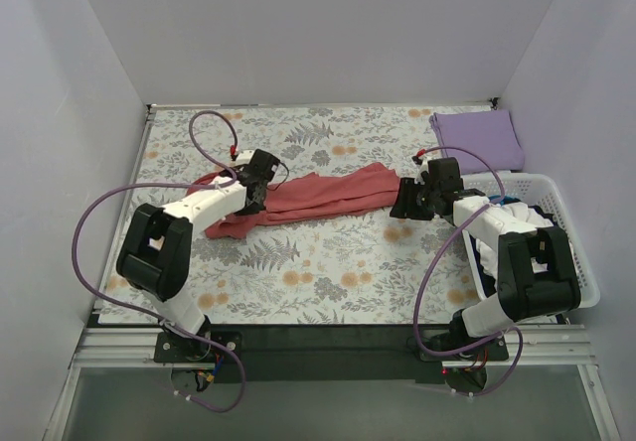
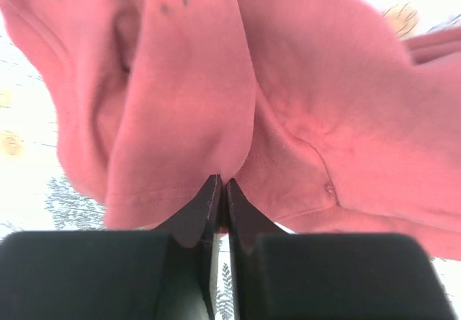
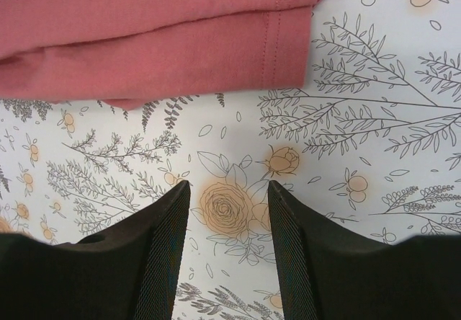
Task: Fold and stack the t-shirts
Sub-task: Flatten the tshirt out
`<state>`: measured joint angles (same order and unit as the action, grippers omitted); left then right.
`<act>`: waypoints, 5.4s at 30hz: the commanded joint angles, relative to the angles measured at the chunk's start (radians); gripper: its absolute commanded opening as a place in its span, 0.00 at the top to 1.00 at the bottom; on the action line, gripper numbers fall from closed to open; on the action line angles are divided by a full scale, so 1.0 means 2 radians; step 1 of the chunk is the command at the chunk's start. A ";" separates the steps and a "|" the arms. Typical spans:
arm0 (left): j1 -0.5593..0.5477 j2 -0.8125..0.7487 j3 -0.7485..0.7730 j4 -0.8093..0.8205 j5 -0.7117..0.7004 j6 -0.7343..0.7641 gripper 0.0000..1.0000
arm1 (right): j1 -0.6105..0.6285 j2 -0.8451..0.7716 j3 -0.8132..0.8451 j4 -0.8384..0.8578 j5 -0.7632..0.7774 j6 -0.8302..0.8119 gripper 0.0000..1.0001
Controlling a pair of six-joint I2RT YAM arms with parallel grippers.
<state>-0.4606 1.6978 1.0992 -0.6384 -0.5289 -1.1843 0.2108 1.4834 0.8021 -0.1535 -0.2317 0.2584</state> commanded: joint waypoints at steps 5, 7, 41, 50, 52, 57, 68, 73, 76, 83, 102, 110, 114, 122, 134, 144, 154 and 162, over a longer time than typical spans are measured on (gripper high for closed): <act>0.000 -0.069 0.041 -0.020 -0.050 0.019 1.00 | 0.000 -0.012 0.010 0.017 0.047 0.006 0.46; 0.005 -0.083 0.045 -0.023 -0.054 0.025 1.00 | -0.006 -0.008 0.020 0.022 0.058 0.016 0.46; 0.074 -0.186 0.023 0.002 0.016 0.044 1.00 | -0.029 0.167 0.104 0.159 0.039 0.158 0.52; 0.074 -0.187 0.023 0.000 0.017 0.043 1.00 | -0.029 0.180 0.100 0.158 0.032 0.155 0.54; 0.073 -0.186 0.023 0.000 0.018 0.043 1.00 | -0.029 0.179 0.097 0.158 0.038 0.152 0.53; 0.074 -0.187 0.020 0.001 0.019 0.042 1.00 | -0.029 0.181 0.103 0.158 0.024 0.144 0.58; 0.073 -0.189 0.019 0.001 0.027 0.044 1.00 | -0.026 0.141 0.127 0.150 -0.012 0.126 0.73; 0.073 -0.192 0.017 0.001 0.027 0.044 1.00 | -0.024 0.148 0.134 0.150 -0.034 0.131 0.72; 0.074 -0.192 0.016 0.002 0.027 0.043 1.00 | -0.024 0.163 0.134 0.149 -0.032 0.136 0.69; 0.073 -0.194 0.012 0.004 0.028 0.042 1.00 | -0.023 0.195 0.134 0.150 -0.024 0.137 0.60; 0.140 -0.178 0.067 0.057 0.100 0.022 1.00 | -0.025 0.123 0.176 0.142 -0.012 0.115 0.99; 0.229 -0.083 0.275 0.076 0.162 -0.025 1.00 | -0.035 0.065 0.291 0.134 0.009 0.056 0.99; 0.257 -0.091 0.361 0.078 0.156 -0.031 1.00 | -0.040 0.019 0.333 0.128 0.013 0.031 0.99; 0.259 -0.168 0.484 0.052 0.112 0.002 1.00 | -0.042 -0.137 0.319 0.126 0.012 -0.019 0.99; 0.251 -0.255 0.607 0.019 0.095 0.064 1.00 | -0.042 -0.298 0.327 0.049 0.018 -0.075 0.99; 0.218 -0.231 0.538 0.064 0.110 0.102 1.00 | -0.042 -0.281 0.312 0.038 0.018 -0.079 0.99; 0.218 -0.087 0.316 0.193 0.168 0.077 1.00 | -0.042 -0.109 0.230 0.086 0.053 -0.107 0.99; 0.218 0.125 0.394 0.239 0.206 0.060 1.00 | -0.052 0.089 0.236 0.224 0.081 -0.118 0.99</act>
<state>-0.0238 1.9629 1.7782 -0.2722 -0.1524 -1.0492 0.1184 1.6024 1.2228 0.0986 -0.1062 0.0483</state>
